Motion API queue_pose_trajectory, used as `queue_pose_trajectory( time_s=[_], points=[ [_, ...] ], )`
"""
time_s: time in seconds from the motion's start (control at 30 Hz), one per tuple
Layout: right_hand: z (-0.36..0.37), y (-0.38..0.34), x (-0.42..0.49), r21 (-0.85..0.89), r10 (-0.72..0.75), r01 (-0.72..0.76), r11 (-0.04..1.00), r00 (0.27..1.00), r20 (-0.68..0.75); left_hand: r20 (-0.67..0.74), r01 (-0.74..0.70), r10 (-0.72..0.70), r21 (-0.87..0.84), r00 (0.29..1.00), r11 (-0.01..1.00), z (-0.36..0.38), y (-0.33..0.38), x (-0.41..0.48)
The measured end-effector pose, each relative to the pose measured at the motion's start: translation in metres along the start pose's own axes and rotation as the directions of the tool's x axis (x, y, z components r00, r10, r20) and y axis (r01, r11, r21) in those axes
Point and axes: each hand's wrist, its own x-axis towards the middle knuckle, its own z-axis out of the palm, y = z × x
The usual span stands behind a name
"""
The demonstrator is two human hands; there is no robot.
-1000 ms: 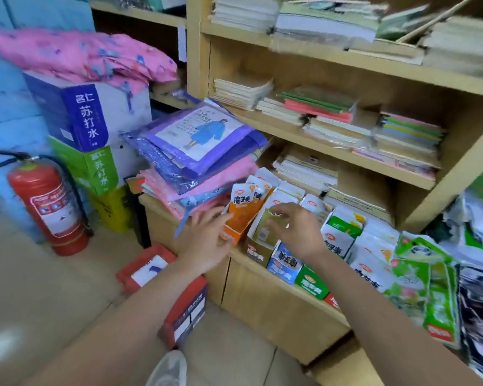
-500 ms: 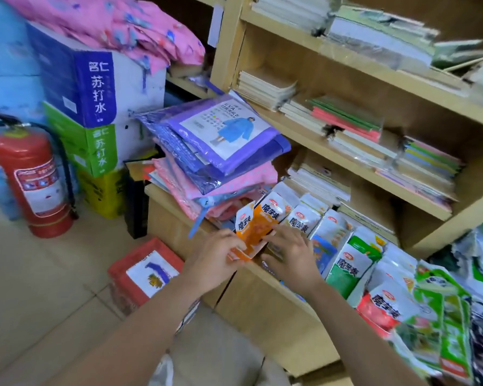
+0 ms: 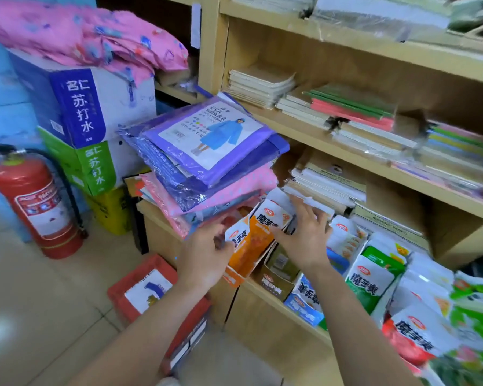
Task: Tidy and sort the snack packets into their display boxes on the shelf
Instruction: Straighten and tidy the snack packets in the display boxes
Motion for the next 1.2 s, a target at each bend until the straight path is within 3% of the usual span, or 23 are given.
queue_pose_trajectory(
  time_s=[0.17, 0.27, 0.4, 0.6, 0.67, 0.83, 0.97, 1.1, 1.2],
  points=[
    [0.003, 0.004, -0.007, 0.088, -0.213, 0.229, 0.969, 0.964, -0.161, 0.071, 0.067, -0.058, -0.119, 0.996, 0.991, -0.014, 0.005, 0.008],
    [0.002, 0.009, -0.016, 0.259, -0.244, 0.26, 0.93, 0.965, -0.092, 0.144, 0.071, -0.051, -0.137, 0.988, 0.988, -0.018, 0.004, 0.009],
    [-0.003, 0.013, -0.021, 0.245, -0.355, 0.347, 0.906, 0.935, -0.011, 0.244, 0.052, -0.021, -0.123, 0.97, 0.991, -0.025, 0.007, 0.005],
    [-0.014, 0.026, -0.026, 0.293, -0.365, 0.354, 0.888, 0.931, -0.021, 0.097, -0.042, 0.04, 0.019, 0.994, 0.999, -0.024, 0.011, 0.002],
    [-0.017, 0.025, -0.03, 0.334, -0.321, 0.31, 0.89, 0.947, -0.021, 0.037, -0.043, 0.042, 0.028, 0.998, 0.999, -0.019, 0.015, 0.005],
    [-0.013, 0.018, -0.024, 0.46, 0.016, -0.022, 0.888, 1.0, 0.016, 0.051, -0.117, 0.122, -0.086, 0.991, 0.989, -0.001, 0.021, 0.017],
    [-0.015, 0.011, -0.018, 0.581, 0.124, -0.138, 0.802, 0.99, 0.065, 0.039, -0.259, 0.26, -0.033, 0.965, 0.965, 0.016, 0.032, 0.021],
    [-0.024, 0.009, -0.017, 0.639, 0.062, -0.172, 0.75, 0.98, 0.191, 0.014, -0.188, 0.19, -0.093, 0.982, 0.978, 0.024, 0.036, 0.024],
    [-0.026, 0.008, -0.019, 0.59, -0.026, -0.155, 0.792, 0.957, 0.287, 0.025, -0.088, 0.096, -0.232, 0.995, 0.969, 0.02, 0.034, 0.027]
  ],
)
